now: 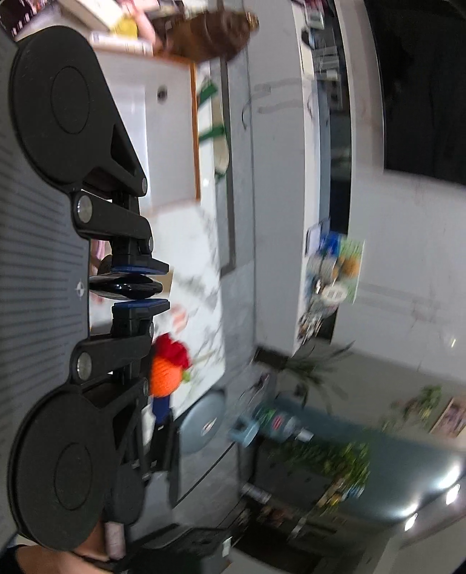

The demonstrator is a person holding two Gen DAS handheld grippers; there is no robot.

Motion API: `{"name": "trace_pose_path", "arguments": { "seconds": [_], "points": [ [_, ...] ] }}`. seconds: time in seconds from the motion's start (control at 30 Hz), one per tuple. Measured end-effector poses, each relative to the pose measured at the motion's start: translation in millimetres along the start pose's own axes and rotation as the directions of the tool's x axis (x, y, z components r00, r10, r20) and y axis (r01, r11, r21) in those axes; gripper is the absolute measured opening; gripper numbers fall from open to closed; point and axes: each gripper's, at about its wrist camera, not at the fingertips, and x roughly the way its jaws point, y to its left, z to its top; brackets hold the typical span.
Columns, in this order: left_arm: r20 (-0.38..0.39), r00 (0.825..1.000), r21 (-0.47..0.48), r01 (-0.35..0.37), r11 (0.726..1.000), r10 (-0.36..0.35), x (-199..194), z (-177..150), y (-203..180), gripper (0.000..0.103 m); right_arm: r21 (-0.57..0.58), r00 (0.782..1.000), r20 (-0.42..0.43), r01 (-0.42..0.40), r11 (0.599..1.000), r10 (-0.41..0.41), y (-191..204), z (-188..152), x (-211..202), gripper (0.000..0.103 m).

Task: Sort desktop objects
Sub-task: 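Carry the car key and crocheted orange into the white box with both grippers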

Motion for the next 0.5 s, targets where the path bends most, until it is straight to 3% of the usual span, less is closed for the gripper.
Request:
{"name": "trace_pose_path", "arguments": {
  "seconds": [0.27, 0.5],
  "points": [
    [-0.016, 0.995, -0.064, -0.103, 0.993, 0.102, -18, -9, 57, 0.016, -0.081, 0.989, -0.059, -0.138, 0.987, 0.133, 71, -1, 42, 0.044],
    [-0.145, 0.975, -0.045, -0.179, 0.983, 0.171, -4, -40, 87, 0.016, -0.21, 0.956, -0.233, -0.228, 0.951, 0.178, 119, -23, 88, 0.044]
  ]
}}
